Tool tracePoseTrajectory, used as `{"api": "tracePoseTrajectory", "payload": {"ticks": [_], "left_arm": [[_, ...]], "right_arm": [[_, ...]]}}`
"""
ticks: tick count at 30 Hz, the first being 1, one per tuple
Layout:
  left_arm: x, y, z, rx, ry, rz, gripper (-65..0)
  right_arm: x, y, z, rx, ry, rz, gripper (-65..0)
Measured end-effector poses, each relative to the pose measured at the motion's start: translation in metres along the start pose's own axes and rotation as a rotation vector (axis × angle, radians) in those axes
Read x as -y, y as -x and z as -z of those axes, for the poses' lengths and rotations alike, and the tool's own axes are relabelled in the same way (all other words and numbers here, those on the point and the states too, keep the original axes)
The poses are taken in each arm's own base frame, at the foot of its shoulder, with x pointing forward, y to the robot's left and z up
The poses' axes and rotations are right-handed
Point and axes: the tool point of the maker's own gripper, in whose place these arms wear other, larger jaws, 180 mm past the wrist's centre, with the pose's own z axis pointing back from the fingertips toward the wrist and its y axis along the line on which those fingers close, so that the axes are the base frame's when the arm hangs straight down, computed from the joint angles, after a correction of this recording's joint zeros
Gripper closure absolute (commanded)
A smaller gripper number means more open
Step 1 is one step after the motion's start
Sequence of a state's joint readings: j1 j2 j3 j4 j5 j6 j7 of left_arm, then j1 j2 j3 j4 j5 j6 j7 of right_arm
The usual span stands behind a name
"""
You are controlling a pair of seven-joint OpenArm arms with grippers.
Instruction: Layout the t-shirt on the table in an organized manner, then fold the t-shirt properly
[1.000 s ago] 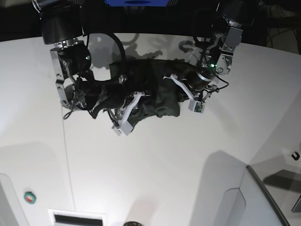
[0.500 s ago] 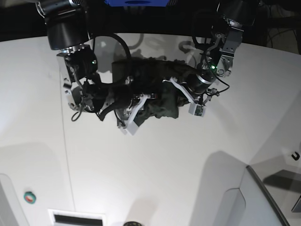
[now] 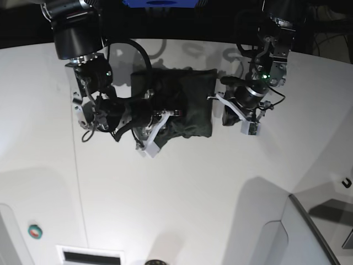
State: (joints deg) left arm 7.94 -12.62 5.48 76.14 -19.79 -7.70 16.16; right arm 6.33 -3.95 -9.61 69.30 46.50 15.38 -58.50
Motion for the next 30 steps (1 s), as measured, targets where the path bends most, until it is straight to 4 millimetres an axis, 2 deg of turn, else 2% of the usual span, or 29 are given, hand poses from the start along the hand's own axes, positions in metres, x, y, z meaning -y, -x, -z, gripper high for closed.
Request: {"api": "tracePoseTrajectory", "payload": {"ticks": [2, 6, 8, 11, 15, 27, 30], "left_arm": [[-0.006, 0.002, 0.000, -0.006, -0.008, 0.005, 0.0], [-0.016, 0.021, 0.001, -0.060, -0.031, -0.004, 0.0], [-0.013, 0.024, 0.002, -0.067, -0.027, -0.010, 0.0], [0.005, 0.023, 0.007, -0.070, 0.013, 0.010, 0.0], [0.028, 0.029, 0.009, -0.080, 0.064, 0.018, 0.0], [0.024, 0.026, 0.009, -0.074, 0.056, 0.023, 0.0], [0.024, 0.026, 0.009, -0.075, 0.057, 0.023, 0.0]], "right_arm": [[0.001, 0.003, 0.001, -0.005, 0.000, 0.006, 0.0], [-0.002, 0.003, 0.002, -0.006, -0.007, 0.007, 0.0], [-0.003, 0.003, 0.003, -0.005, -0.009, 0.007, 0.0], [-0.003, 0.003, 0.003, -0.004, -0.011, 0.007, 0.0], [-0.015, 0.002, 0.009, -0.002, -0.037, 0.009, 0.0], [-0.015, -0.002, 0.009, 0.020, -0.037, 0.009, -0.3], [-0.018, -0.002, 0.010, 0.019, -0.043, 0.010, -4.7]]}}
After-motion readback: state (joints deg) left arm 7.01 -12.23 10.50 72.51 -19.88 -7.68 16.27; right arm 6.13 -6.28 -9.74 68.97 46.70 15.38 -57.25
